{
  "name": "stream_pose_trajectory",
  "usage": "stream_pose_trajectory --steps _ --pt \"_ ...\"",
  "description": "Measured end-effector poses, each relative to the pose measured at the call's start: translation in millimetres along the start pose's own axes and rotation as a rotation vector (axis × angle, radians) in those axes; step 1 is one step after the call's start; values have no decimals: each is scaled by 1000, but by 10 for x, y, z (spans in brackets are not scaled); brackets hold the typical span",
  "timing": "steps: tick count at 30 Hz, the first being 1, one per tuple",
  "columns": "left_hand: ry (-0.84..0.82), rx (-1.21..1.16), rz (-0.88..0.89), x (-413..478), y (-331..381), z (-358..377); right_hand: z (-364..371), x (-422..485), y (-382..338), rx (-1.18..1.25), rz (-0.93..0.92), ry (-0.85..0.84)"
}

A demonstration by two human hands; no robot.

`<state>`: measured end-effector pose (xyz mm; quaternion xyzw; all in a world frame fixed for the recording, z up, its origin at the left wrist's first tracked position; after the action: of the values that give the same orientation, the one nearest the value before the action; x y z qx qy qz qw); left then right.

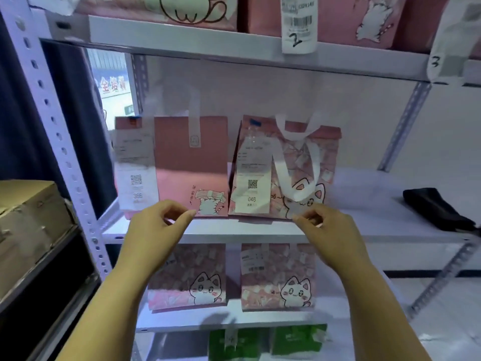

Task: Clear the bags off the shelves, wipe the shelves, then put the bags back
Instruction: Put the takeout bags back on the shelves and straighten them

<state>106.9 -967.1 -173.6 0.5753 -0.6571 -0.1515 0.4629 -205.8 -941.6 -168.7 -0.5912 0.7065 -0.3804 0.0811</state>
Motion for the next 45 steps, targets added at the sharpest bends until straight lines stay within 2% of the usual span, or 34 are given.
stream_pose_trajectory --steps 7,16,21,26,35,39,45 --pt "-15 3 81 127 383 726 -225 360 670 49 85 76" --pt "-19 170 66 495 518 1190 -41 823 1095 -26 160 -91" --pt "1 215 59 660 516 1214 95 992 1125 45 190 -125" --pt "-3 284 152 790 556 1233 119 1091 1130 57 176 -28" --pt "35 93 175 972 580 1348 -97 1084 1304 100 272 193" --pt "-16 -56 171 952 727 1583 -310 1040 1491 95 317 262" --pt "-103 -153 181 890 1056 2038 -735 1054 1901 42 346 339"
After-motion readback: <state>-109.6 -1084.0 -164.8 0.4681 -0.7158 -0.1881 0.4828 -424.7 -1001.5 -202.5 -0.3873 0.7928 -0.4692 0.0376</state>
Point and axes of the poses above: each hand's wrist, its own x-axis towards the middle knuckle, its own z-axis out of the palm, y = z × x, the point moved 7 cm from there along x, towards the middle knuckle, and after that the axes turned 3 degrees about z, right-handed, at the moved point
